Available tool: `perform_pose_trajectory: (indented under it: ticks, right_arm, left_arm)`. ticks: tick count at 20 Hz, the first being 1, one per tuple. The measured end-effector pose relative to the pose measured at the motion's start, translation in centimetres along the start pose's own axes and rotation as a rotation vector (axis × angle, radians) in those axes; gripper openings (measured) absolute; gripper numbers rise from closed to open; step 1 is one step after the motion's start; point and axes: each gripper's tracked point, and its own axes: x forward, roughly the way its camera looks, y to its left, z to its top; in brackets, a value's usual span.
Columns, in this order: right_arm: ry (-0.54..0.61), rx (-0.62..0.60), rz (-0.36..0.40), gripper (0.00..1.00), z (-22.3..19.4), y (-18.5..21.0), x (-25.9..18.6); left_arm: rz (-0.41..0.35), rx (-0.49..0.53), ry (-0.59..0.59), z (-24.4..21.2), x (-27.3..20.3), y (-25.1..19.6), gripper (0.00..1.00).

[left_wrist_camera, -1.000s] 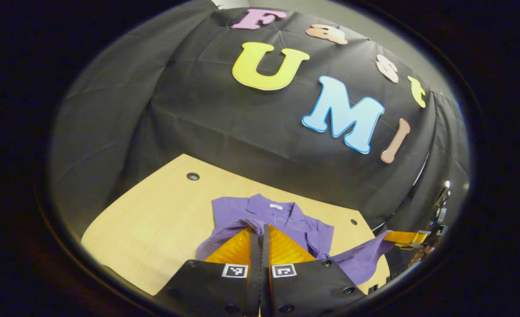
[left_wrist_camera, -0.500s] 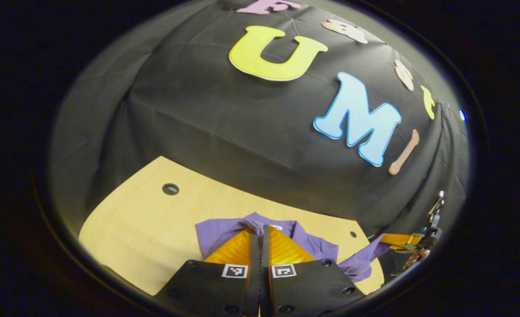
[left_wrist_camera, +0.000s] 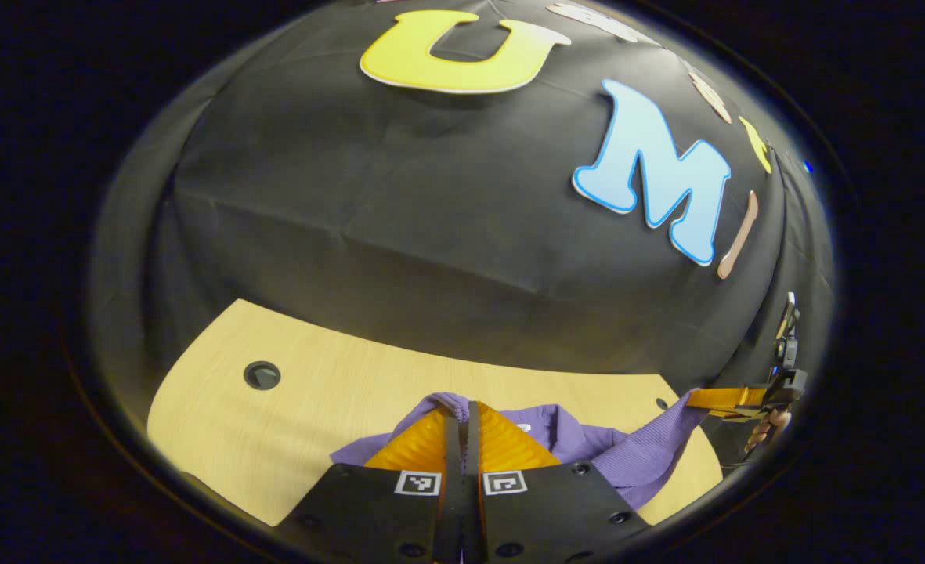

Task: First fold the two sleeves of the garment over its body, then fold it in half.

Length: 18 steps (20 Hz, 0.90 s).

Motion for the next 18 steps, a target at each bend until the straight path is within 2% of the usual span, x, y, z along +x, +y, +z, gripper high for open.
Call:
perform_pose_trajectory:
  ticks: [6, 14, 16, 18]
  right_arm:
    - [0.033, 0.060, -0.135, 0.02, -0.3, -4.6, 5.2]
    - [0.084, 0.076, -0.237, 0.03, -1.7, -7.7, 9.0]
    - [0.080, 0.070, -0.241, 0.07, -1.9, -7.7, 9.1]
    - [0.058, 0.056, -0.248, 0.13, -1.4, -7.8, 9.2]
  left_arm:
    - [0.060, 0.097, 0.017, -1.8, 5.4, 3.3, 0.05]
    - [0.120, 0.105, 0.039, -4.5, 8.6, 7.0, 0.06]
    - [0.126, 0.101, 0.029, -4.3, 8.8, 7.0, 0.06]
    - [0.124, 0.100, 0.020, -4.0, 8.6, 6.7, 0.11]
